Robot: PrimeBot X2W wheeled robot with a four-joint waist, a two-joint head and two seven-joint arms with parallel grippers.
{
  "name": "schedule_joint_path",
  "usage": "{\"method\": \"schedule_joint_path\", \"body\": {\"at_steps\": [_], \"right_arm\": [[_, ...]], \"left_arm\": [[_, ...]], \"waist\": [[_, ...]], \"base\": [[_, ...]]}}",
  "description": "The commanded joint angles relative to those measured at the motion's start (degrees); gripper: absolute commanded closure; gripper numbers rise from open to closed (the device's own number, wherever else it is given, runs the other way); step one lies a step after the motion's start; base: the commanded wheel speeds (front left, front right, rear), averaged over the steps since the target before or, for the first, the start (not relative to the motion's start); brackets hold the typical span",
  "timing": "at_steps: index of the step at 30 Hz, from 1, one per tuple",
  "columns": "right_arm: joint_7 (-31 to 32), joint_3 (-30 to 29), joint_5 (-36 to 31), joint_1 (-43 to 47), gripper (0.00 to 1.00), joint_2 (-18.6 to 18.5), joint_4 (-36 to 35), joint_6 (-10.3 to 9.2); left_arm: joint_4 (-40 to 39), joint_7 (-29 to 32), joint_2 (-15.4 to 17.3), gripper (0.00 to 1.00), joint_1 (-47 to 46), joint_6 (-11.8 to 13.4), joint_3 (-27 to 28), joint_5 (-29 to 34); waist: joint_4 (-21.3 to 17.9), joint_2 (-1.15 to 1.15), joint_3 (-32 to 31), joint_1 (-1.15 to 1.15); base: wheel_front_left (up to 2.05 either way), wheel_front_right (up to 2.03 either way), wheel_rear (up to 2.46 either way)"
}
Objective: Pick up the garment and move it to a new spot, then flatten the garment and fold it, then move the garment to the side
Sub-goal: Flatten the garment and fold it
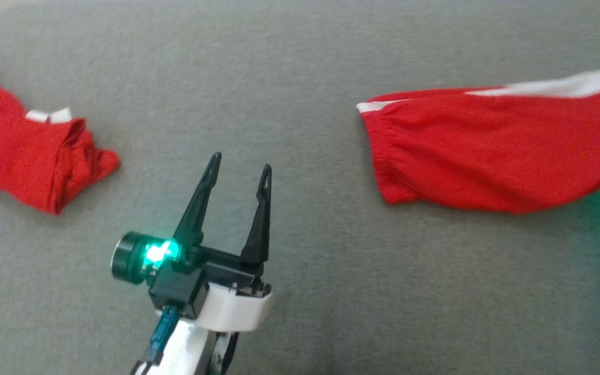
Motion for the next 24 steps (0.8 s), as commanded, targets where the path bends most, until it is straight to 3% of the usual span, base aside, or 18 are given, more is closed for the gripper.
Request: {"method": "schedule_joint_path", "body": {"at_steps": [1,10,22,24], "right_arm": [[-1.23,0.65,-0.34,2.13,1.00,-1.81,-0.40,-0.05],[-5.99,-0.23,-0.12,5.35,1.00,-3.64,0.94,-0.05],[-7.90,6.01,-2.17,3.19,1.00,3.29,-15.11,-0.05],[-7.00,7.72,-3.52,3.60,1.00,6.09,-18.61,-0.05]], "left_arm": [[-1.49,-0.28,0.10,0.00,-0.02,-0.19,2.27,0.48],[0.01,-0.28,-0.36,0.00,3.36,-1.66,4.39,0.12],[1.82,-0.28,-0.98,0.00,6.14,-3.21,4.21,0.05],[2.06,-0.28,-1.08,0.00,6.46,-3.39,4.22,-0.15]], "waist": [[-2.63,0.00,-2.41,0.00],[-6.69,0.00,-6.26,0.00],[-7.32,0.00,-10.11,0.00],[-6.55,0.00,-10.44,0.00]], "base": [[0.00,0.00,0.00],[0.00,0.00,0.00],[0.00,0.00,0.00],[0.00,0.00,0.00]]}}
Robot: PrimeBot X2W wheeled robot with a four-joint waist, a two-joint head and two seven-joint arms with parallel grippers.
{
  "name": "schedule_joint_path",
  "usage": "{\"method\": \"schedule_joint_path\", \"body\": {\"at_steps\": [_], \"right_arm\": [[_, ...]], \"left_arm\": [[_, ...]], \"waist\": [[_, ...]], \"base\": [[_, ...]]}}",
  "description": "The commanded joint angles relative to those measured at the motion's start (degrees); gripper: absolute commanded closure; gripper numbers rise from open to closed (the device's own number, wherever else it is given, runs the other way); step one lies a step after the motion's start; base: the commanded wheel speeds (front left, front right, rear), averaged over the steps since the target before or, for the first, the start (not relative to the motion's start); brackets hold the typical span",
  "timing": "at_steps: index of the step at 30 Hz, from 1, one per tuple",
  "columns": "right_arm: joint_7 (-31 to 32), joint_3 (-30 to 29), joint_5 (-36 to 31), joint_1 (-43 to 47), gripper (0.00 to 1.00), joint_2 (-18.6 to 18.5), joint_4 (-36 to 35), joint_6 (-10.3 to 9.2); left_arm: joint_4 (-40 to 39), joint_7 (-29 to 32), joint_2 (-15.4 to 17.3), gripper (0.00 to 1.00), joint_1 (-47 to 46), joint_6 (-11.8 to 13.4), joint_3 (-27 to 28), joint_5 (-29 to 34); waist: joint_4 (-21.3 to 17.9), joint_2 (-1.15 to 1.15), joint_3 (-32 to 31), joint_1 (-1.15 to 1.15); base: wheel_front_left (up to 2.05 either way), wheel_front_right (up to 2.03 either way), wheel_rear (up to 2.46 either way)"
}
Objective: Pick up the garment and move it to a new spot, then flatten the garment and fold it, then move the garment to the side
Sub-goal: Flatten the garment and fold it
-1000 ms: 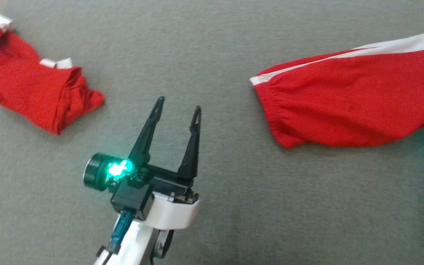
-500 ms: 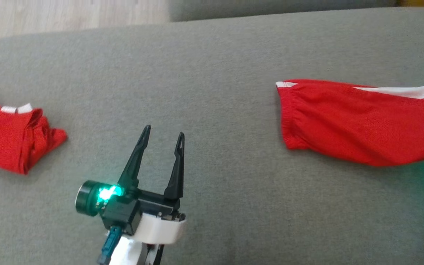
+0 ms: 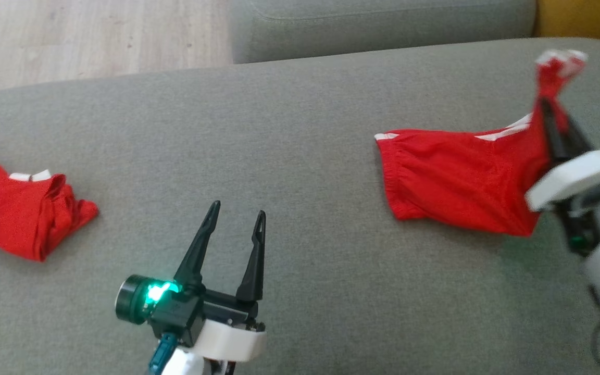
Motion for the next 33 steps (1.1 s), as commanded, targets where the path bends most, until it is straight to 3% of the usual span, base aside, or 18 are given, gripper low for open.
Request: {"method": "schedule_joint_path", "body": {"at_steps": [1,7,8,9,10,15,20,27,33], "right_arm": [[0.75,1.98,-1.40,-0.77,1.00,2.16,-3.27,-0.05],[2.80,6.96,-2.39,1.21,1.00,9.56,-5.10,-0.05],[2.97,7.87,-2.61,1.91,0.85,10.70,-4.91,-0.05],[3.16,8.71,-2.67,2.71,0.34,11.66,-4.72,-0.05],[2.90,9.04,-2.77,3.51,0.00,12.31,-4.54,-0.05],[-1.01,7.89,-5.35,7.97,0.00,11.21,-6.92,-0.05],[-2.44,-0.96,-11.87,15.59,0.00,8.82,-15.36,-0.05],[-2.48,-13.89,-18.12,33.09,0.00,12.84,-34.07,-0.05],[-2.49,-16.19,-22.28,41.87,0.00,15.19,-38.87,-0.05]], "left_arm": [[-1.49,-0.29,-0.39,0.00,-0.51,-0.17,1.77,-0.16],[-1.06,-0.29,-0.50,0.00,-0.12,-0.42,1.31,-0.41],[-1.01,-0.29,-0.51,0.00,-0.04,-0.37,1.26,-0.46],[-0.94,-0.29,-0.52,0.00,0.10,-0.31,1.22,-0.57],[-0.94,-0.29,-0.54,0.00,0.27,-0.18,1.30,-0.77],[-1.34,-0.29,-0.57,0.00,1.68,0.66,1.96,-2.65],[-1.96,-0.29,-0.58,0.00,4.03,2.09,3.56,-5.40],[-5.08,-0.29,-0.58,0.00,9.57,3.74,7.48,-5.90],[-8.39,-0.29,-0.58,0.00,14.47,4.69,10.24,-4.79]], "waist": [[0.75,0.00,-0.21,0.00],[2.35,0.00,-0.77,0.00],[2.69,0.00,-1.03,0.00],[2.98,0.00,-1.29,0.00],[3.26,0.00,-1.61,0.00],[3.72,0.00,-3.09,0.00],[2.81,0.00,-4.90,0.00],[0.85,0.00,-8.40,0.00],[-0.21,0.00,-10.04,0.00]], "base": [[0.00,0.00,0.00],[0.00,0.00,0.00],[0.00,0.00,0.00],[0.00,0.00,0.00],[0.00,0.00,0.00],[0.00,0.00,0.00],[0.00,0.00,0.00],[0.00,0.00,0.00],[0.00,0.00,0.00]]}}
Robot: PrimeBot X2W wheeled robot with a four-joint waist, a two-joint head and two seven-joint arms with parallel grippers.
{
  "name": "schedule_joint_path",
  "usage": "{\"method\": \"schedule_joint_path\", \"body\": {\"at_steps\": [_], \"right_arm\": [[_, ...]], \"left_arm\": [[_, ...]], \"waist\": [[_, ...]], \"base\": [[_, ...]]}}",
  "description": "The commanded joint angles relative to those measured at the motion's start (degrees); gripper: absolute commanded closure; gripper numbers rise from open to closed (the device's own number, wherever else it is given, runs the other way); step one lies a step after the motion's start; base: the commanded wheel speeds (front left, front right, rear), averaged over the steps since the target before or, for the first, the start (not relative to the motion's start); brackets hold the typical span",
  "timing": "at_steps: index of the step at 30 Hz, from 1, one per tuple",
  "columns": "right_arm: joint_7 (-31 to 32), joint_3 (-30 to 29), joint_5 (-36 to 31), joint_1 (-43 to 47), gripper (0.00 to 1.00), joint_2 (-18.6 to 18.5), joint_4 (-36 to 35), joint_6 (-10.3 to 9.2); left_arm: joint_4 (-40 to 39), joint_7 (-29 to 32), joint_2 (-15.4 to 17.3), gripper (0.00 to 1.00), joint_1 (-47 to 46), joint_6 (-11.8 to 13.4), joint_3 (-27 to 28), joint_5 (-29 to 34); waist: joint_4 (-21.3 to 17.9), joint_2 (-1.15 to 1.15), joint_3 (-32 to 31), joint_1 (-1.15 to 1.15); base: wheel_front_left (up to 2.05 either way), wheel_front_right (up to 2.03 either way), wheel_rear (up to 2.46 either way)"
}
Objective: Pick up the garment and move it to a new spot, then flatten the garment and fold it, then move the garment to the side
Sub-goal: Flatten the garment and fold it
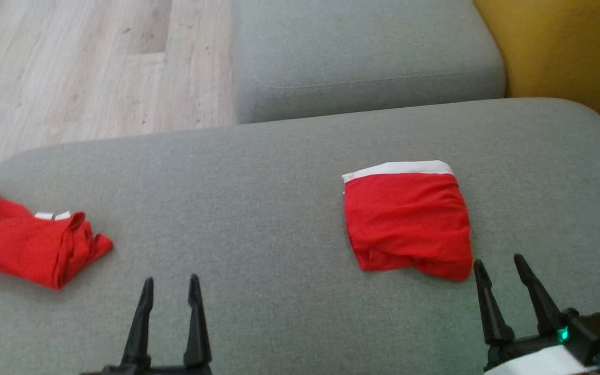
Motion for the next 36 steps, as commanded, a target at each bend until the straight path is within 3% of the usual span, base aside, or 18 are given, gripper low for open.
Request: {"method": "schedule_joint_path", "body": {"at_steps": [1,15,36], "right_arm": [[-0.61,0.66,-1.00,-2.13,0.00,-0.35,-2.51,-0.05],[-0.62,-0.93,-4.44,-1.45,0.00,1.45,-1.66,-0.05],[-0.62,-1.07,-5.71,-1.96,0.00,1.98,-2.12,-0.05]], "left_arm": [[-2.33,-0.29,-0.40,0.00,-1.18,0.30,2.26,0.77],[-1.96,-0.29,-0.40,0.00,0.30,0.84,3.88,1.89],[-0.61,-0.29,-0.40,0.00,-0.49,-2.02,4.36,3.82]], "waist": [[-0.36,0.00,-0.50,0.01],[0.54,0.00,-0.69,0.01],[1.80,0.00,0.09,0.01]], "base": [[0.00,0.00,0.00],[0.00,0.00,0.00],[0.00,0.00,0.00]]}}
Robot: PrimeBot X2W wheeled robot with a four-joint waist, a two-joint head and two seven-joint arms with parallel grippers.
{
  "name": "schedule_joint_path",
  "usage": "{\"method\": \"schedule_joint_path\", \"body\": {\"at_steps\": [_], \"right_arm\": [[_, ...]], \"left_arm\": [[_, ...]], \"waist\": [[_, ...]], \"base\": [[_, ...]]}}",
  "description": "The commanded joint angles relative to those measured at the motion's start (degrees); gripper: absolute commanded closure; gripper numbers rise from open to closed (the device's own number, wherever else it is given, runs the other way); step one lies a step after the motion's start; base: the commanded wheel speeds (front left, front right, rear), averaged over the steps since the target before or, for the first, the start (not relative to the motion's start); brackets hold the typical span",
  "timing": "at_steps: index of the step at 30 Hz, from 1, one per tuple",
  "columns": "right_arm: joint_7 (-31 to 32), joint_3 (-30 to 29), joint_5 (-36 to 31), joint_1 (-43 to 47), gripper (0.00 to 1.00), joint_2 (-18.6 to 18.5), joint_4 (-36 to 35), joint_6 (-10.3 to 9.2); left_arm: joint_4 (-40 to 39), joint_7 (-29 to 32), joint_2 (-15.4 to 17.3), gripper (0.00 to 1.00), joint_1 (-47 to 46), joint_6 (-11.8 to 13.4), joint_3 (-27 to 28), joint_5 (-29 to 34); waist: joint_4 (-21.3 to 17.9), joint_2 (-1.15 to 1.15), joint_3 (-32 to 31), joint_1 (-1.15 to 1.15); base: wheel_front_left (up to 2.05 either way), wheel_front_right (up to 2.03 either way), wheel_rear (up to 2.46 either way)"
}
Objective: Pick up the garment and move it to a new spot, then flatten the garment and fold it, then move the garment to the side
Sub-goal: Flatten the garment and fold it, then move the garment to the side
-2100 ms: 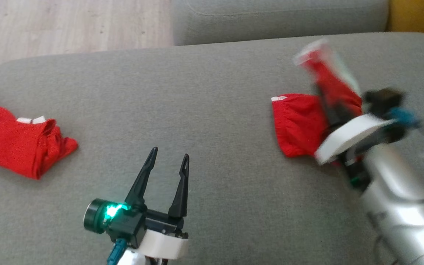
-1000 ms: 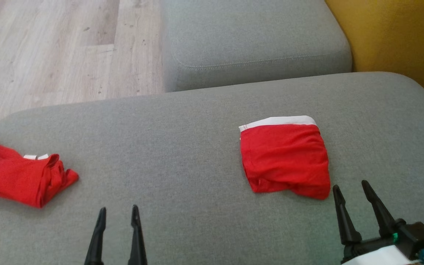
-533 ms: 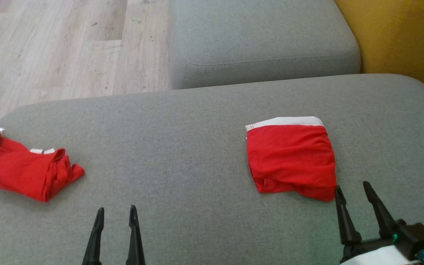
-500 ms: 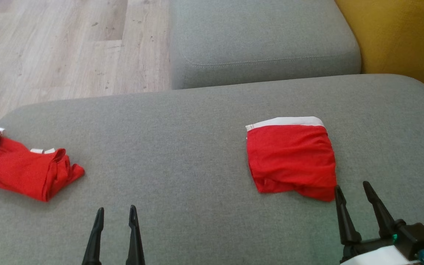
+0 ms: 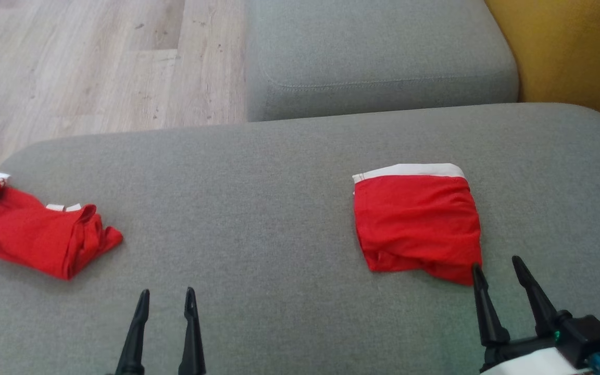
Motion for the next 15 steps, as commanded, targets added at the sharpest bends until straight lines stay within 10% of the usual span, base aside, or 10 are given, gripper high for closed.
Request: {"method": "schedule_joint_path", "body": {"at_steps": [1,15], "right_arm": [[-0.62,0.98,-0.35,-2.67,0.00,-0.79,-2.09,-0.05],[-0.62,-4.81,-0.02,-11.92,0.00,-2.93,2.52,-0.05]], "left_arm": [[-1.29,-0.29,-0.40,0.00,-2.59,-0.58,1.61,0.92],[-1.19,-0.29,-0.40,0.00,-7.00,-1.29,-1.06,0.95]], "waist": [[-0.05,0.00,0.36,0.00],[2.69,0.00,10.07,0.00]], "base": [[0.00,0.00,0.00],[0.00,0.00,0.00]]}}
